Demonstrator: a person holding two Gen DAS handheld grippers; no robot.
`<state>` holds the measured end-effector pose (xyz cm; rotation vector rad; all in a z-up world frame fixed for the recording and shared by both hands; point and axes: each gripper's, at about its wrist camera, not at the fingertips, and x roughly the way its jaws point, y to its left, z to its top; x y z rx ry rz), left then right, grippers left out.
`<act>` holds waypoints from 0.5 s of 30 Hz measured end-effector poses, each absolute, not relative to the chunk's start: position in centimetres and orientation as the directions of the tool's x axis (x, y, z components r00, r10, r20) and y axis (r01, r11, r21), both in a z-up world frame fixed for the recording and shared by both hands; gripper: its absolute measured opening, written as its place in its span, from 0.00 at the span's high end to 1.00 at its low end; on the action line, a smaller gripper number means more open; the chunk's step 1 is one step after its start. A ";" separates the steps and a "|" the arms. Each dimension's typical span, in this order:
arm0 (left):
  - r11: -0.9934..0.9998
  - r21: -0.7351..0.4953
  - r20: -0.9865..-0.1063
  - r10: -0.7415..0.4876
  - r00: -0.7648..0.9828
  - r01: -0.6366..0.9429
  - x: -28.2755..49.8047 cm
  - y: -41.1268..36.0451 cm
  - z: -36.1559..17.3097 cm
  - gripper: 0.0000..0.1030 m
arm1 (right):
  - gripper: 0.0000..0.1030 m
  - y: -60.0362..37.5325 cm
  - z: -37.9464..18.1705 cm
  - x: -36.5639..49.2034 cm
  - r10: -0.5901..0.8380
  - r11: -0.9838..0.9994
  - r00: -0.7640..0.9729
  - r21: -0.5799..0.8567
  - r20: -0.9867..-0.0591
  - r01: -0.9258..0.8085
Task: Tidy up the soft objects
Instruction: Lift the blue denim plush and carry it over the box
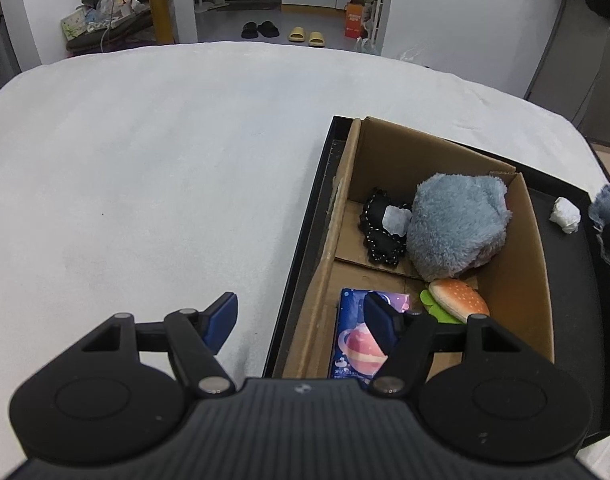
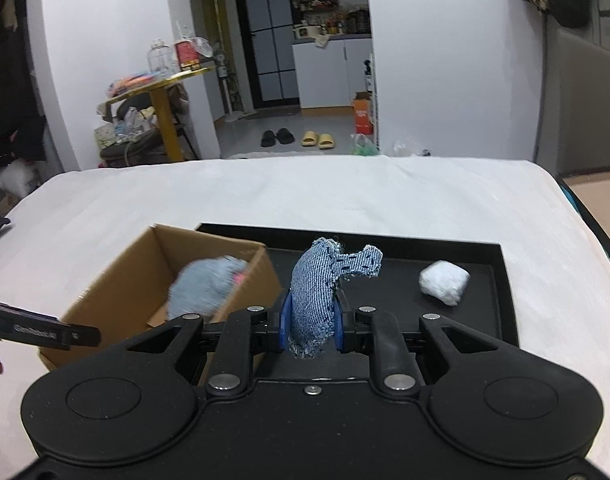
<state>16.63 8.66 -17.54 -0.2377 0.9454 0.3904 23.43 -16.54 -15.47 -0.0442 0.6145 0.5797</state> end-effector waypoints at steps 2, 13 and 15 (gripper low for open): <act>0.907 -0.046 -0.822 0.204 0.531 -0.418 16.5 8.9 -17.5 0.37 | 0.80 -16.0 -15.1 23.1 0.510 0.833 0.660 0.128 -0.551 -0.537; 0.896 -0.167 -0.839 0.091 0.537 -0.411 16.0 10.6 -18.3 0.79 | 0.80 -12.4 -13.7 21.9 0.571 0.778 0.615 0.120 -0.543 -0.617; 0.893 -0.187 -0.842 0.068 0.535 -0.408 16.1 10.8 -18.6 0.82 | 0.80 -11.6 -13.6 21.8 0.580 0.767 0.603 0.118 -0.548 -0.631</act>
